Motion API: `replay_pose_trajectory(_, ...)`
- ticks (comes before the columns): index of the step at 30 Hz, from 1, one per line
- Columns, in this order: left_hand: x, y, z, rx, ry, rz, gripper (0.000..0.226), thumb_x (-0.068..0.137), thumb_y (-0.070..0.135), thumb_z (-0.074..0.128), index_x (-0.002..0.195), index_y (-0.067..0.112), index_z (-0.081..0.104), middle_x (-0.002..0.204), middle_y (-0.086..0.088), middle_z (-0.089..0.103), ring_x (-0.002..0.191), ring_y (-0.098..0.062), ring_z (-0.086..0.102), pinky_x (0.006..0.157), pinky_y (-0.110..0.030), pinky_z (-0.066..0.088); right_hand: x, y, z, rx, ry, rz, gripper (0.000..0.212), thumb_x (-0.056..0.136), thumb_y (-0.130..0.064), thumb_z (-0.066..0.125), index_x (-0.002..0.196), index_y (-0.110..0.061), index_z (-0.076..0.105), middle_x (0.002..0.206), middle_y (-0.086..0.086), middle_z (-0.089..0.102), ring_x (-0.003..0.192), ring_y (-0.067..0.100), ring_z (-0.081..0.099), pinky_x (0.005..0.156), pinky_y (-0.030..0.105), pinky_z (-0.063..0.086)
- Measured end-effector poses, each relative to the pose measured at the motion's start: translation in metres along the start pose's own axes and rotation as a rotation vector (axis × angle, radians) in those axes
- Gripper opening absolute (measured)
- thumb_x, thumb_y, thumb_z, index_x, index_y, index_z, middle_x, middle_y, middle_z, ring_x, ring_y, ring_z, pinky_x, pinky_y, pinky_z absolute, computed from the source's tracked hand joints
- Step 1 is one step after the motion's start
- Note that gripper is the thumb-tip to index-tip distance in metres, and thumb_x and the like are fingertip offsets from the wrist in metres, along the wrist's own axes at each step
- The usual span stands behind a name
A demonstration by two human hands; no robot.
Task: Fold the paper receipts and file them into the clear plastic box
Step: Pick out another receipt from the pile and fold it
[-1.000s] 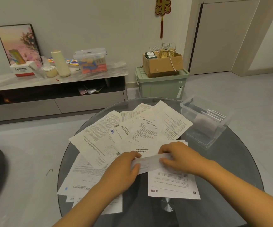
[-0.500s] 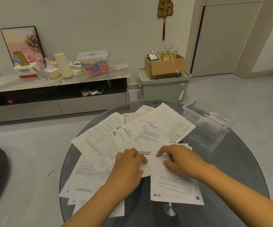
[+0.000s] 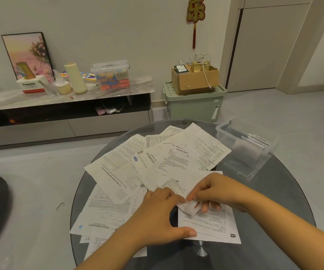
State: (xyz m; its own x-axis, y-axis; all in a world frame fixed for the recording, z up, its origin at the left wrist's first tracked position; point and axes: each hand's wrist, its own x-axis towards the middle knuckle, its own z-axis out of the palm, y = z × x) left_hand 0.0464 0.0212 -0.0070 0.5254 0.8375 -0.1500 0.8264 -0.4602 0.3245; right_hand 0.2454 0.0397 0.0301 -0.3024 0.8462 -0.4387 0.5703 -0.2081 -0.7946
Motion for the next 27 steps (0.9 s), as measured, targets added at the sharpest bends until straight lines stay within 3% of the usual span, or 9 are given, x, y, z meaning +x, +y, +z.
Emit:
replay_pose_trajectory(4, 0.001, 0.004, -0.001, -0.003, 0.057, 0.002, 0.062, 0.077, 0.072, 0.050, 0.128, 0.038, 0.042, 0.126, 0.017, 0.041, 0.113, -0.007, 0.032, 0.102, -0.028, 0.029, 0.000, -0.005, 0.001, 0.163, -0.018, 0.008, 0.014, 0.087, -0.012, 0.062, 0.090, -0.009, 0.075, 0.087, 0.008, 0.074, 0.041, 0.007, 0.052, 0.041, 0.013, 0.030)
replay_pose_trajectory(7, 0.001, 0.007, -0.003, -0.097, 0.143, -0.007, 0.039, 0.089, 0.060, 0.044, 0.116, 0.032, 0.050, 0.111, 0.015, 0.050, 0.099, -0.005, 0.034, 0.094, -0.025, 0.030, 0.000, -0.009, 0.000, 0.228, -0.008, 0.013, 0.018, 0.088, -0.017, 0.061, 0.094, -0.006, 0.074, 0.089, 0.007, 0.074, 0.039, 0.007, 0.045, 0.042, 0.015, 0.026)
replay_pose_trajectory(10, 0.004, 0.006, -0.003, -0.216, 0.188, -0.055, 0.020, 0.093, 0.054, 0.038, 0.091, 0.036, 0.048, 0.090, 0.016, 0.052, 0.096, -0.010, 0.040, 0.086, -0.028, 0.039, 0.002, -0.008, 0.002, 0.177, 0.040, -0.054, 0.020, 0.090, -0.023, 0.059, 0.100, -0.011, 0.072, 0.094, -0.002, 0.073, 0.044, 0.007, 0.048, 0.045, 0.017, 0.031)
replay_pose_trajectory(13, 0.008, 0.001, 0.000, -0.281, 0.217, -0.072, 0.021, 0.096, 0.049, 0.037, 0.084, 0.035, 0.047, 0.081, 0.012, 0.055, 0.091, -0.015, 0.045, 0.082, -0.033, 0.044, 0.006, -0.005, 0.007, 0.081, 0.140, -0.110, 0.019, 0.089, -0.022, 0.061, 0.107, -0.021, 0.066, 0.094, -0.005, 0.070, 0.058, 0.006, 0.061, 0.050, 0.018, 0.042)
replay_pose_trajectory(16, 0.013, -0.003, 0.004, -0.304, 0.260, -0.085, 0.014, 0.097, 0.042, 0.040, 0.088, 0.033, 0.045, 0.075, 0.015, 0.051, 0.089, -0.015, 0.047, 0.076, -0.030, 0.044, 0.015, 0.001, 0.013, -0.036, 0.217, -0.158, 0.018, 0.086, -0.019, 0.063, 0.100, -0.030, 0.061, 0.087, -0.005, 0.066, 0.072, 0.006, 0.063, 0.061, 0.016, 0.049)
replay_pose_trajectory(19, 0.019, -0.006, 0.007, -0.342, 0.289, -0.119, 0.016, 0.097, 0.039, 0.042, 0.104, 0.028, 0.050, 0.079, 0.013, 0.053, 0.088, -0.017, 0.052, 0.073, -0.031, 0.047, 0.027, 0.011, 0.021, -0.136, 0.303, -0.160, 0.019, 0.085, -0.021, 0.064, 0.098, -0.033, 0.057, 0.088, -0.009, 0.065, 0.079, 0.006, 0.060, 0.070, 0.012, 0.046)
replay_pose_trajectory(23, 0.023, -0.010, 0.008, -0.380, 0.283, -0.170, 0.021, 0.095, 0.035, 0.047, 0.114, 0.025, 0.049, 0.082, 0.010, 0.055, 0.092, -0.021, 0.053, 0.079, -0.038, 0.050, 0.035, 0.016, 0.030, -0.135, 0.349, -0.173, 0.022, 0.083, -0.021, 0.067, 0.098, -0.033, 0.056, 0.083, -0.010, 0.063, 0.074, 0.003, 0.057, 0.068, 0.010, 0.042)
replay_pose_trajectory(27, 0.027, -0.011, 0.009, -0.343, 0.309, -0.211, 0.031, 0.094, 0.033, 0.050, 0.124, 0.029, 0.042, 0.092, 0.009, 0.057, 0.098, -0.017, 0.046, 0.086, -0.033, 0.045, 0.040, 0.018, 0.035, -0.173, 0.370, -0.165, 0.030, 0.082, -0.020, 0.069, 0.106, -0.031, 0.055, 0.082, -0.011, 0.058, 0.074, 0.002, 0.054, 0.074, 0.016, 0.045)
